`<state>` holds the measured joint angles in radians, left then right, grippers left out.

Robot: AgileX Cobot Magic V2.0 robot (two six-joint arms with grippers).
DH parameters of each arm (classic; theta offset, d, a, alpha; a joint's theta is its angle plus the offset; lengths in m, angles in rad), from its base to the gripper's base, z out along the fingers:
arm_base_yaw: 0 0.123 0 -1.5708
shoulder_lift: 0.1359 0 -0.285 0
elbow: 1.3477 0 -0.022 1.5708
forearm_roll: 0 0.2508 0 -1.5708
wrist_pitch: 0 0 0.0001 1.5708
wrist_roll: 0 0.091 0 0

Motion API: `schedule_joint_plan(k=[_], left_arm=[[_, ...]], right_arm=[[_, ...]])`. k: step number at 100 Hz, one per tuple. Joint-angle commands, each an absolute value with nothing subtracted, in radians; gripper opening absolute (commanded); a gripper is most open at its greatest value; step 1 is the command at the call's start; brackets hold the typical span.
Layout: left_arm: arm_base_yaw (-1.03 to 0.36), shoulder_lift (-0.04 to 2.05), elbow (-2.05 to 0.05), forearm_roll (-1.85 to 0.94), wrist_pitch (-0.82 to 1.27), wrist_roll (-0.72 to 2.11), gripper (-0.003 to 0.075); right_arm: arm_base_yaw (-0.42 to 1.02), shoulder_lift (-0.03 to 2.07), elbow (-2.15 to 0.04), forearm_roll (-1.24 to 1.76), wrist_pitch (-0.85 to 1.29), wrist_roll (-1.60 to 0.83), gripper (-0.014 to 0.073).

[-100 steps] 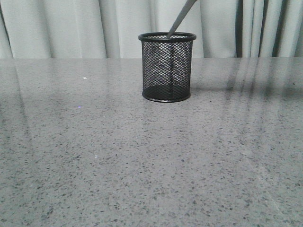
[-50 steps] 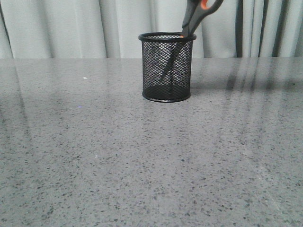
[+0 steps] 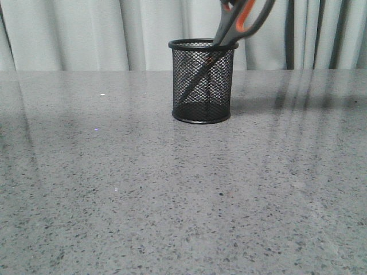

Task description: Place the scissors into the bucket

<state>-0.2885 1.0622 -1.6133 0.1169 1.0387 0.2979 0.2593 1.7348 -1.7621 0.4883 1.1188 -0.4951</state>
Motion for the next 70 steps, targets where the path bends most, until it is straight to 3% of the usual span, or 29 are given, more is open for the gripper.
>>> schedule_joint_plan(k=[1,11,52,62,70], left_arm=[[-0.288,1.059,-1.641,0.112,0.972,0.285,0.0512],[-0.288,1.061,-1.641,0.112,0.974,0.285,0.0512],[-0.288,1.059,-1.641,0.224,1.002,0.285,0.0512],[-0.288,1.059,-1.641,0.229,0.994,0.283,0.0491],[-0.288,1.059,-1.639,0.215,0.969,0.283,0.0395]], right_arm=[[0.261,1.691,-1.805,0.528,1.074,-0.497,0.0227],[0.261,1.691,-1.825,0.528,1.08,-0.491,0.0283],[0.228,1.648,-1.973,0.514,1.088,-0.456,0.0277],[0.216,1.614,-1.975,0.517,1.09,-0.428,0.0206],[0.208,1.581,-1.975,0.517,1.09,-0.42,0.008]])
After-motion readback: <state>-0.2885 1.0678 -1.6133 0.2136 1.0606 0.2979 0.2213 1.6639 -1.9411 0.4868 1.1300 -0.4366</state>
